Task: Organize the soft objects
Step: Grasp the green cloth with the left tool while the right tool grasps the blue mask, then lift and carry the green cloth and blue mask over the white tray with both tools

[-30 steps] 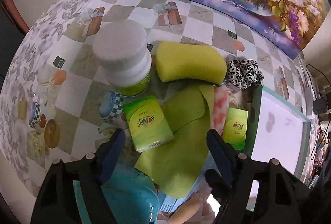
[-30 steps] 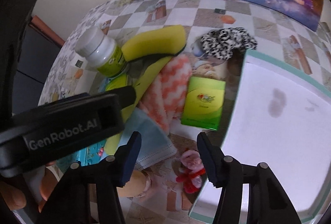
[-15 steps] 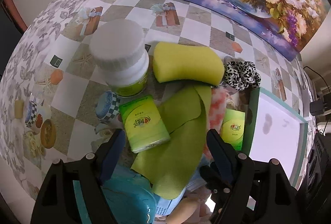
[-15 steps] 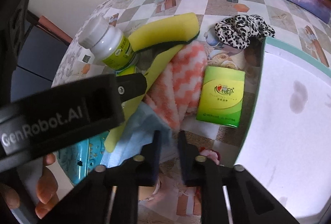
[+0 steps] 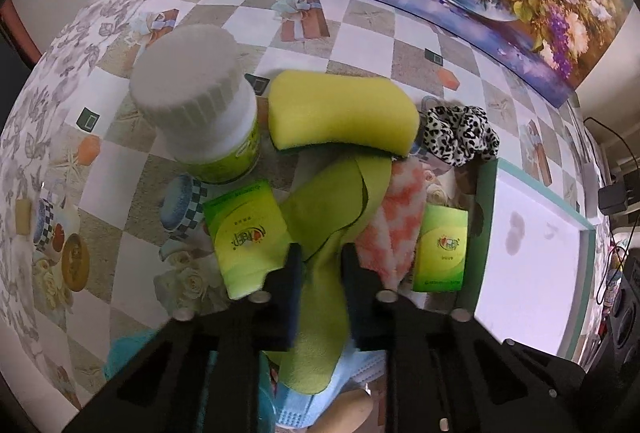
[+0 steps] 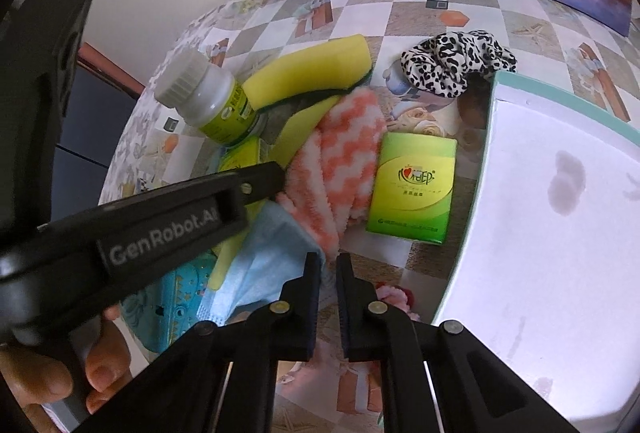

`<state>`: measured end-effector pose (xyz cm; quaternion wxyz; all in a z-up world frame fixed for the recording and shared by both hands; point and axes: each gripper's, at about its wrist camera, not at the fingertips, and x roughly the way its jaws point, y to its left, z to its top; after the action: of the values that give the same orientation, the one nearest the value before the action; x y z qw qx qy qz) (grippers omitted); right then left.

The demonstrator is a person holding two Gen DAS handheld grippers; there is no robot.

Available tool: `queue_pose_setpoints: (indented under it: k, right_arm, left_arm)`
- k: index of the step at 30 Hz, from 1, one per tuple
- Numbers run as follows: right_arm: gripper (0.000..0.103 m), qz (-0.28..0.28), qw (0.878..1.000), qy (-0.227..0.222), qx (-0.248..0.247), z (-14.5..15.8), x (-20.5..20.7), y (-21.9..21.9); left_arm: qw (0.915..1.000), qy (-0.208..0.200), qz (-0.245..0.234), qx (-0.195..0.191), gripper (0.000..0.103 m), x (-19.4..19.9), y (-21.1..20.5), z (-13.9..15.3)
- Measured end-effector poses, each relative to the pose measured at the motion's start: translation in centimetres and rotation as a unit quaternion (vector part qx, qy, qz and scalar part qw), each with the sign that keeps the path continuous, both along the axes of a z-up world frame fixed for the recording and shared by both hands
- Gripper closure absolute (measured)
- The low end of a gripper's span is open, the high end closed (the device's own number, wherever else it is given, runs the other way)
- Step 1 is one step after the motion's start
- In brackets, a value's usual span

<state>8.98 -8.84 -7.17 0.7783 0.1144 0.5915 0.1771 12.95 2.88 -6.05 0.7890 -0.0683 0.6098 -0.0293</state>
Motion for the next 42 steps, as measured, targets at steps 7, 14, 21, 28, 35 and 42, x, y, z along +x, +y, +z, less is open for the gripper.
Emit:
queue_pose_setpoints:
  k: [7, 14, 21, 28, 35, 42]
  right_arm:
    - [0.094, -0.008, 1.0, 0.0, -0.005, 0.1, -0.2, -0.8]
    - [0.095, -0.006, 1.0, -0.004, 0.002, 0.5, -0.5, -1.3]
    - [0.095, -0.005, 1.0, -0.016, 0.019, 1.7, -0.7, -1.0]
    - [0.095, 0.002, 0.997, -0.059, 0.041, 5.3, -1.5, -1.0]
    - [0.096, 0.002, 0.995, -0.09, 0.045, 8.1, -2.2, -1.1]
    - [0.096, -0.002, 0.991, -0.126, 0.049, 11.0, -3.3, -1.9]
  left_arm:
    - [0.9998, -0.005, 0.02, 0.009, 0.1, 0.0, 1.2, -0.2]
    - [0.9996, -0.014, 0.023, 0.012, 0.101, -0.1, 1.3, 0.1]
    - [0.999, -0.036, 0.024, 0.012, 0.101, -0.5, 1.4, 1.7]
    - [0.9966, -0.077, 0.024, 0.019, 0.102, -1.2, 1.3, 4.8]
    - [0.9909, -0.13, 0.02, 0.028, 0.102, -2.2, 1.3, 8.8]
    - [0.983, -0.18, 0.024, 0.028, 0.102, -3.5, 1.5, 12.6]
